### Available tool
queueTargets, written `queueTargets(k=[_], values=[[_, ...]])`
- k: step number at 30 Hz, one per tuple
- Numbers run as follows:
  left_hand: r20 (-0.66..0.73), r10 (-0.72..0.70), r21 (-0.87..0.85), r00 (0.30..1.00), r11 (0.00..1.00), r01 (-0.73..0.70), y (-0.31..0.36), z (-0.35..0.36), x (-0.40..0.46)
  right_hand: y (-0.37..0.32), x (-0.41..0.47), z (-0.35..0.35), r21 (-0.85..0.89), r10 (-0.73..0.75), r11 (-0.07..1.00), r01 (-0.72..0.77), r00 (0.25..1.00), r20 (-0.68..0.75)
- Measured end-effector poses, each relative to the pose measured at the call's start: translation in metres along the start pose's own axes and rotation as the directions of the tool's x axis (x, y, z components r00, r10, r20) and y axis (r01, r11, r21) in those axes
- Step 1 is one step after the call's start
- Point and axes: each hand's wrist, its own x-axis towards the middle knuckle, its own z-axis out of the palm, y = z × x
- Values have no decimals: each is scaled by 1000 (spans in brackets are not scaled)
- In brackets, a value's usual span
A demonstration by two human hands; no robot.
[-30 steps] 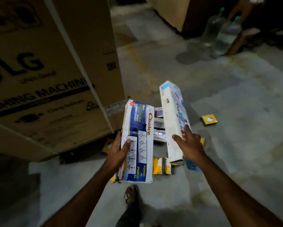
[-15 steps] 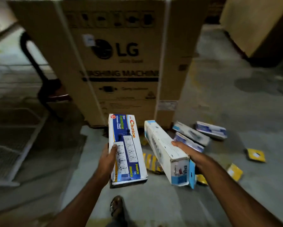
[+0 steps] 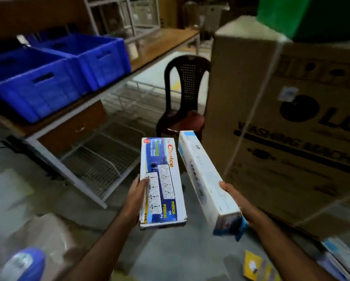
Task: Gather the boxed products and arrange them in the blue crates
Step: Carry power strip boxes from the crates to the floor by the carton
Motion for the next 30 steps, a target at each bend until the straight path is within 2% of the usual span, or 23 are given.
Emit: queueTargets(k=[6,10,16,18,23,25,27,30], values=[[-33,101,-97,994,990,-104,85,-25,88,-96,55,77,24,-175,984,176,983,-55],[-3,155,-175,988,973,-153,134,-23,145,-163,96,100,89,-281,957,277,959,30],[-34,210,-190,977,959,-212,177,-11,235,-248,177,119,158,-314,943,291,938,145],[-66,239,-188,969,951,-247,194,-5,259,-283,198,132,127,-330,941,312,930,163],[-166,332,-160,928,920,-358,286,-9,324,-377,286,147,7,-385,923,386,919,89],[-153,316,-226,936,911,-344,326,-17,342,-419,288,177,60,-372,928,367,915,156],[-165,267,-285,949,909,-305,359,-24,356,-457,280,212,140,-421,907,397,865,274],[-152,270,-319,951,897,-306,401,-34,381,-510,289,256,230,-520,854,467,785,337]])
